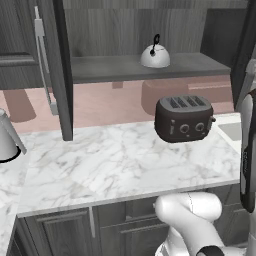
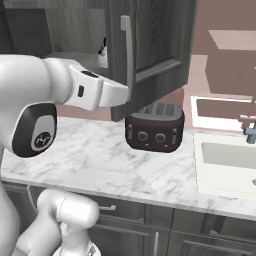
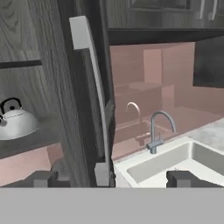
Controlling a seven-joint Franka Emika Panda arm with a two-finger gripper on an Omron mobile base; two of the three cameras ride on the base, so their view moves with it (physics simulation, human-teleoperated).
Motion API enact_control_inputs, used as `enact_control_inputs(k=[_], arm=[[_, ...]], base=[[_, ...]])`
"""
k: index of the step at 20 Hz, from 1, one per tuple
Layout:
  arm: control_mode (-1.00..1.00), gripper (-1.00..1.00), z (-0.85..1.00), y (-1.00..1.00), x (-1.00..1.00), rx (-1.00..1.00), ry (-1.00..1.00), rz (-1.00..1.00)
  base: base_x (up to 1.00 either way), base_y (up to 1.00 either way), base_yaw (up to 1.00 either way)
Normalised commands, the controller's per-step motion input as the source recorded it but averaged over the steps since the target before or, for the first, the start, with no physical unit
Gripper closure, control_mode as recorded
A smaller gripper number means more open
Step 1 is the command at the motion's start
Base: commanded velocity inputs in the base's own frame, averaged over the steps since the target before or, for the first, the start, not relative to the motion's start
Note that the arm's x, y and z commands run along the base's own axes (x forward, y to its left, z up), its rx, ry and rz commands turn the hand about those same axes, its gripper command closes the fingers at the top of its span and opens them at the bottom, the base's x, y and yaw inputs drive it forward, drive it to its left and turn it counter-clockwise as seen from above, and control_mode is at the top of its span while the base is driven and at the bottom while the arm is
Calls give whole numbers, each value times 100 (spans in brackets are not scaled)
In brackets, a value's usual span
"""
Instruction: Open the cabinet, pick the kettle from the cabinet, and place it in the sink.
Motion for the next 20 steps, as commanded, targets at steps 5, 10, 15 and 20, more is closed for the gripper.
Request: enact_control_inputs(k=[5,10,15,20], arm=[[-100,-100,0,42,-5,0,1,-16],[-100,-100,0,40,0,0,2,-13],[-100,-100,0,36,4,0,1,-13],[-100,-100,0,28,12,0,0,-13]], base=[[0,0,0],[0,0,0],[0,0,0],[0,0,0]])
